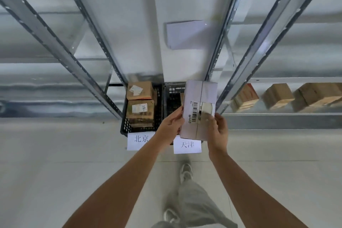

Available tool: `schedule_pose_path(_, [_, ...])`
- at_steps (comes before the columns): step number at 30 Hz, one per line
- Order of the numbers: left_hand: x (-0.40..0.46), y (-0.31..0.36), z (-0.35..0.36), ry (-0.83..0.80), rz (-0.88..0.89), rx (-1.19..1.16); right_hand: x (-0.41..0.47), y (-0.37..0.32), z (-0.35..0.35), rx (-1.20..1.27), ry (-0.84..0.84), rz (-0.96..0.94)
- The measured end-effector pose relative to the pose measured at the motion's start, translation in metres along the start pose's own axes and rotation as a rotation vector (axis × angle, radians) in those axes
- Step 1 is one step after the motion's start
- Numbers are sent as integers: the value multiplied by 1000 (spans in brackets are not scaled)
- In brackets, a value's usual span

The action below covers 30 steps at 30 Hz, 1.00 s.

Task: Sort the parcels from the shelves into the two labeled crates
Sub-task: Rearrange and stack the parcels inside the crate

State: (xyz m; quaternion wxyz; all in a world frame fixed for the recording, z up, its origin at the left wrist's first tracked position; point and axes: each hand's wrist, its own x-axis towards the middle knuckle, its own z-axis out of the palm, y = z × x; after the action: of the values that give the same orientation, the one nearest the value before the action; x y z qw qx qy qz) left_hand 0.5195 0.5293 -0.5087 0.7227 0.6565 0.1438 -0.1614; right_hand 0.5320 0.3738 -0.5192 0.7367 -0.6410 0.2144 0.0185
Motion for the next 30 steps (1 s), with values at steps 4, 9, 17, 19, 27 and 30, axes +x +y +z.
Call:
schedule_pose_path(4, [24,-16,-53,51,-71,5,15,32,52,-45,-5,63])
schedule_pose_path(9, [68,-25,-118,69,-164,-6,47,69,116,-141,-22,119])
schedule_pose_path(17, [132,-15,-216,129,-217,-105,91,87,223,-567,-220,106])
schedule_pose_path(19, [147,-17,-241,133,-233,-117,101,97,249,-670,-289,49])
schedule_pose_path(27, [214,-59,-316,127,-290,-145,149,176,337,-1116,-380,-18])
schedule_pose_path(30, [236,-99,-336,123,-299,-107,175,220,349,-1213,-379,-56])
